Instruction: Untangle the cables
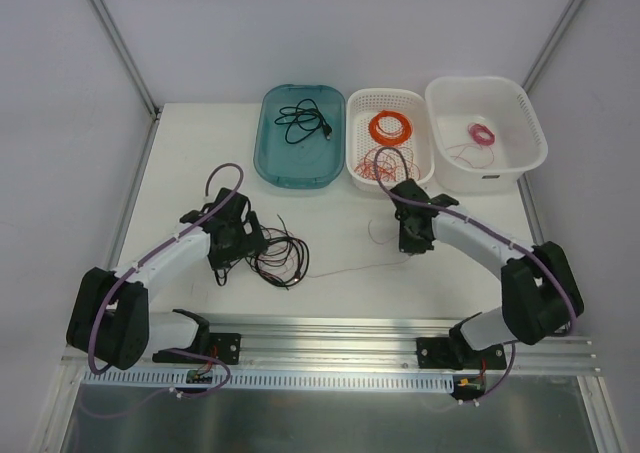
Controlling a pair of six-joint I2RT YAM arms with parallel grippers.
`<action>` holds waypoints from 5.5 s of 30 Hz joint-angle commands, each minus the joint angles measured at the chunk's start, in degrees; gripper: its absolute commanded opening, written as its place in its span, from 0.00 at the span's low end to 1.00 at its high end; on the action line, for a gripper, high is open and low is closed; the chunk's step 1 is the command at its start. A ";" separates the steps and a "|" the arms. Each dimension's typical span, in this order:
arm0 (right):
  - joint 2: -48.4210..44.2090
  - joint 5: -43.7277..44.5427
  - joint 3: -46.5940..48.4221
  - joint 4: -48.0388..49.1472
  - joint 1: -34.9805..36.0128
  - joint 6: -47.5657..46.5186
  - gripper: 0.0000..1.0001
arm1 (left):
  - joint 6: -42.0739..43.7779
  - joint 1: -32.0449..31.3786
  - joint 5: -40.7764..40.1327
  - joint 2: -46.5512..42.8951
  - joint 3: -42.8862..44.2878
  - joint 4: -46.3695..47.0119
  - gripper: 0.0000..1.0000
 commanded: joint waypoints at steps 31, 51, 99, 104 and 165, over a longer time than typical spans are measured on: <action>-28.41 -27.22 53.54 -15.92 -24.64 -12.74 0.01 | 1.05 6.71 0.72 -1.54 -1.45 -0.15 0.99; -31.64 -31.00 45.26 -6.26 -24.64 -9.31 0.01 | 4.74 12.25 2.29 -8.74 0.31 -2.08 0.99; -2.74 -10.08 -7.86 10.10 -12.69 -10.45 0.36 | 23.03 12.25 9.68 -32.92 -3.38 3.89 0.99; -0.72 -11.57 -8.04 9.13 -11.46 -10.10 0.26 | 23.11 12.25 9.77 -32.92 -3.47 3.98 0.99; 10.90 -2.87 45.67 5.79 -43.63 -11.15 0.50 | 23.11 12.25 11.26 -29.93 -3.47 4.07 0.99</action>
